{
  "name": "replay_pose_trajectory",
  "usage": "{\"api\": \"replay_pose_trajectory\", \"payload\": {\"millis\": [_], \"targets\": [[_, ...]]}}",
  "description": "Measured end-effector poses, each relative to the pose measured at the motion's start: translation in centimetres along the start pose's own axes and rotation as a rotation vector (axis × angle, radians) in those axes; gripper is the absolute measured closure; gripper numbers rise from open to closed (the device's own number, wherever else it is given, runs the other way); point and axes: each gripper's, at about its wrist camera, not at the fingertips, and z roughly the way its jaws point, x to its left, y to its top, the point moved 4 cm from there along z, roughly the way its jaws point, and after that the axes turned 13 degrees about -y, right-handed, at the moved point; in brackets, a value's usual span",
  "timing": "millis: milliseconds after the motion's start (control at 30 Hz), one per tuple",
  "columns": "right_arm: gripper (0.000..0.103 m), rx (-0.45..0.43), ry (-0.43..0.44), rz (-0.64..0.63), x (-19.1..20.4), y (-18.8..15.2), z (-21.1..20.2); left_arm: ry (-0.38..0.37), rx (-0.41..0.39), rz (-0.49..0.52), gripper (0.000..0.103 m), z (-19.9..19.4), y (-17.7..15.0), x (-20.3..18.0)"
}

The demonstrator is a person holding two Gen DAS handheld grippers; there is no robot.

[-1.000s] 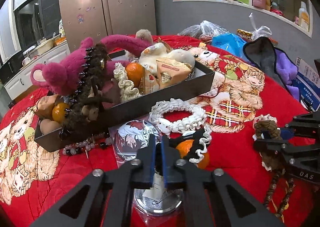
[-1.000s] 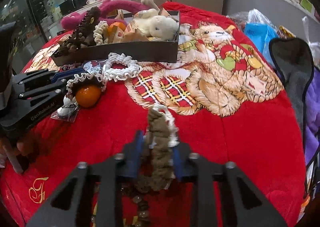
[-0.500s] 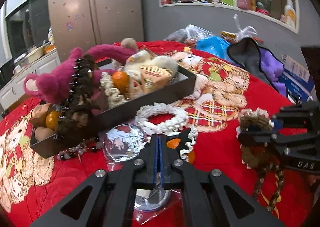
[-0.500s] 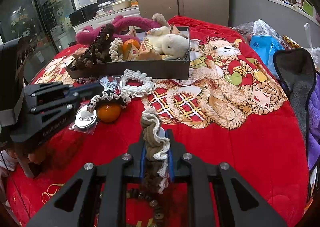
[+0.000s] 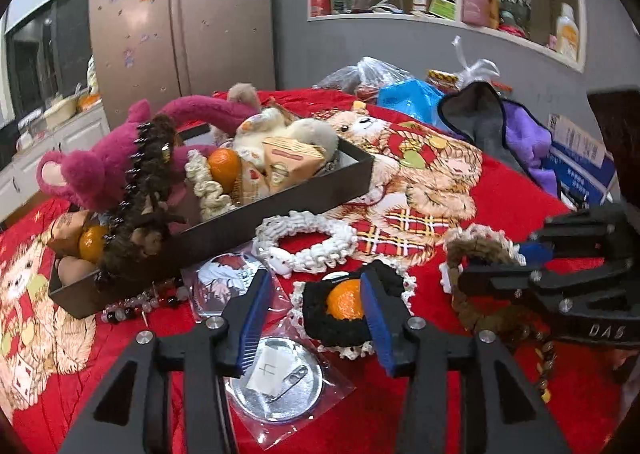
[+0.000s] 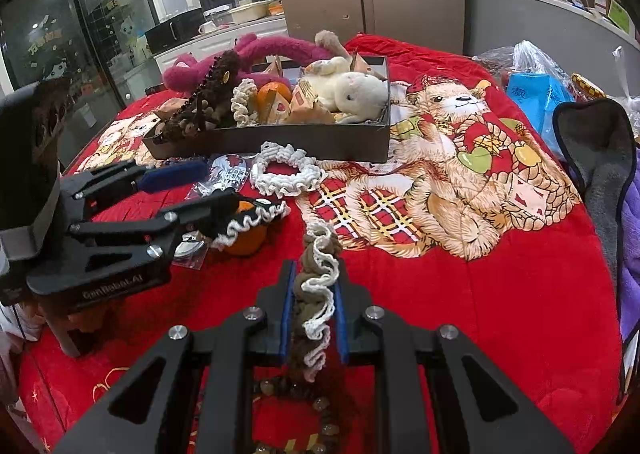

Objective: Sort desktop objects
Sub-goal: 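Grasp the black lace-trimmed scrunchie with the left tool while the right tool grasps the brown knitted ring, then lift the scrunchie with the left tool while the right tool carries the knitted ring toward the tray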

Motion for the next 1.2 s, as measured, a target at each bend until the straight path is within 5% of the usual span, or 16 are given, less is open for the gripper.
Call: {"api": "replay_pose_trajectory", "payload": {"millis": [533, 667, 1200], "targets": [[0.085, 0.002, -0.001, -0.008, 0.1, -0.1, 0.0, -0.06, 0.032, 0.022, 0.05, 0.3, -0.5, -1.0], [0.085, 0.001, 0.001, -0.01, 0.2, -0.1, 0.0, -0.065, 0.015, 0.033, 0.089, 0.0, -0.5, -1.4], [0.085, -0.051, 0.007, 0.01, -0.2, 0.4, -1.1, -0.048, -0.044, -0.001, 0.093, -2.2, 1.1, -0.3]]}}
